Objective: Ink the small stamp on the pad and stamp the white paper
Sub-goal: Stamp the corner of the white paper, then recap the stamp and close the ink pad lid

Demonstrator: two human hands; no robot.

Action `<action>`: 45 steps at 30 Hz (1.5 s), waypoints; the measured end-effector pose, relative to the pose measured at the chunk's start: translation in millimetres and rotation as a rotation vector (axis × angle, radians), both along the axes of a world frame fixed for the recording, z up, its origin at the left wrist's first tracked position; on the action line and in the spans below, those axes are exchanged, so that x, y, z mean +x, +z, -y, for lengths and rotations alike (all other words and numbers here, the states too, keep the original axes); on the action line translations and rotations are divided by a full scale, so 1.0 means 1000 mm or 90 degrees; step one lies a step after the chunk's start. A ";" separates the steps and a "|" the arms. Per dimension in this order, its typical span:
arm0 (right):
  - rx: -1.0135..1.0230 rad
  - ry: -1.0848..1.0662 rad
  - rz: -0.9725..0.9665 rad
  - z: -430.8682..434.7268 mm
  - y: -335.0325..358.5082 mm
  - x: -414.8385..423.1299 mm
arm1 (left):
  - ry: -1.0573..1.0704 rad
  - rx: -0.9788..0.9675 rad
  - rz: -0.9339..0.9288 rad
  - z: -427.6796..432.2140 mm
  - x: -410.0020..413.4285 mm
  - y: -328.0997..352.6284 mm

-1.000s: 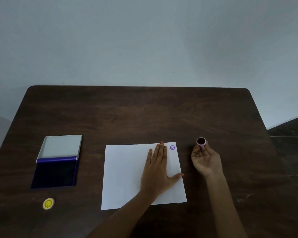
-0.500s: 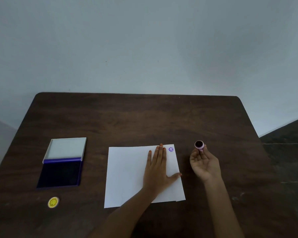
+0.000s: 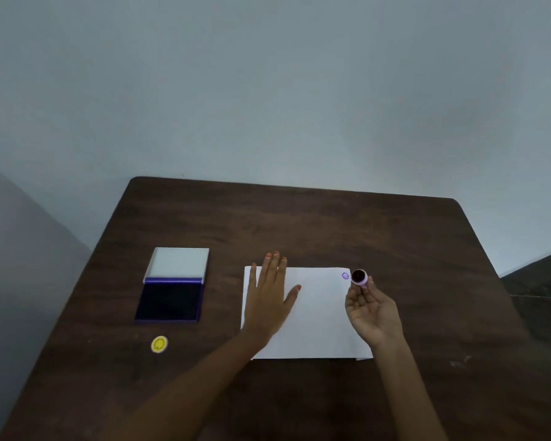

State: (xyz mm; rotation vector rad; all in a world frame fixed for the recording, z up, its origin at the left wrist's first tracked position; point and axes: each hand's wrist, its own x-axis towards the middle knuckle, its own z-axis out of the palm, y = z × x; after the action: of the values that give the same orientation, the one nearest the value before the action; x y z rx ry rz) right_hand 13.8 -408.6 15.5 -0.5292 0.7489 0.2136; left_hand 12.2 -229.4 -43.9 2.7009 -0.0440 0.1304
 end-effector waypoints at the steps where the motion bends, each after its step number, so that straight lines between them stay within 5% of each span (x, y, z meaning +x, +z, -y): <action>1: 0.001 0.013 0.003 -0.011 0.001 -0.003 | 0.004 -0.006 0.010 -0.012 -0.005 0.002; 17: -0.038 0.257 -0.009 -0.186 -0.010 -0.053 | 0.205 -0.156 -0.032 -0.182 -0.133 -0.003; 31: -0.241 0.386 0.038 -0.241 -0.027 -0.070 | 0.122 -0.132 -0.162 -0.192 -0.126 -0.014; 34: -0.267 0.391 0.048 -0.244 -0.030 -0.070 | 0.208 -0.299 -0.192 -0.192 -0.123 -0.005; 39: -0.305 0.410 0.092 -0.248 -0.031 -0.073 | 0.496 -1.048 -0.351 -0.198 -0.119 0.022; 41: -0.330 0.418 0.115 -0.250 -0.030 -0.075 | 0.501 -1.168 -0.362 -0.201 -0.118 0.028; 45: -0.380 0.436 0.153 -0.253 -0.029 -0.076 | 0.487 -1.202 -0.361 -0.200 -0.117 0.032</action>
State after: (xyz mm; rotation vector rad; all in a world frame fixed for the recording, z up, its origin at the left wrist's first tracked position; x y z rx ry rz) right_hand -62.3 -155.7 -13.3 -1.3542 0.3615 0.5559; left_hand -105.1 -29.9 -12.3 0.6867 0.8142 -0.2607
